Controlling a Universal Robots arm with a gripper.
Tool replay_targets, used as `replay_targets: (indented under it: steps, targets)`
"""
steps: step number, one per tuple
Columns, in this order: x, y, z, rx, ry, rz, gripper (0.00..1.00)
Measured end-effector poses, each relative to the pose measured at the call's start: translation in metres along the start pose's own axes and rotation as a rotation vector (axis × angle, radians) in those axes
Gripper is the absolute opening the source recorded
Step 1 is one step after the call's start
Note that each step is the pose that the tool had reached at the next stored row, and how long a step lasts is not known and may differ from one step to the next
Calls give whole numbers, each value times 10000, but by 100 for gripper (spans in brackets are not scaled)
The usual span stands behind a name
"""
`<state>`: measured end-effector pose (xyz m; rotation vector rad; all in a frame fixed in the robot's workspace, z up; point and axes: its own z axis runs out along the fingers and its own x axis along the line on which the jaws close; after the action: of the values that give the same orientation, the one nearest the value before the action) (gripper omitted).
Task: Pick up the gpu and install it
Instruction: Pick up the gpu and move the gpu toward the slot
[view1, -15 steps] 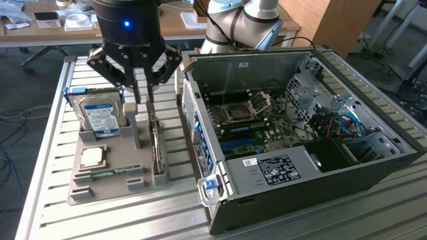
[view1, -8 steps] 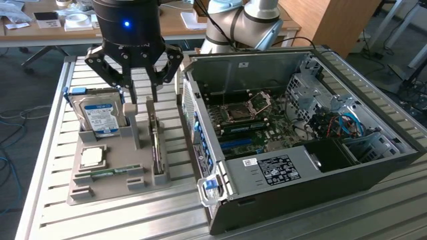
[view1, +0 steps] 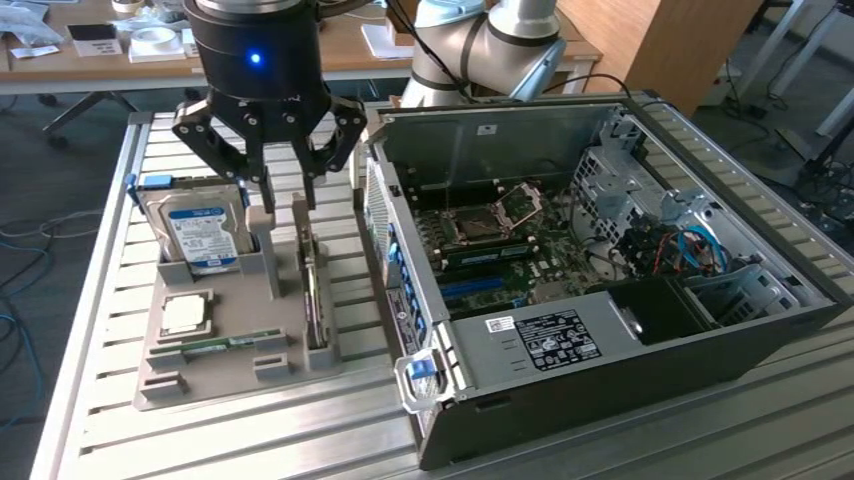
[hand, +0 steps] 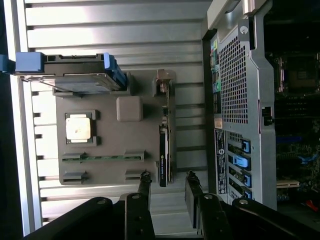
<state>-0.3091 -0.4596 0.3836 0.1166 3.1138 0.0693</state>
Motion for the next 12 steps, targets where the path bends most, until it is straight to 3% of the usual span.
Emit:
replay_targets:
  steps: [12]
  targets:
    - [3, -6, 142, -1, -1, 0, 42]
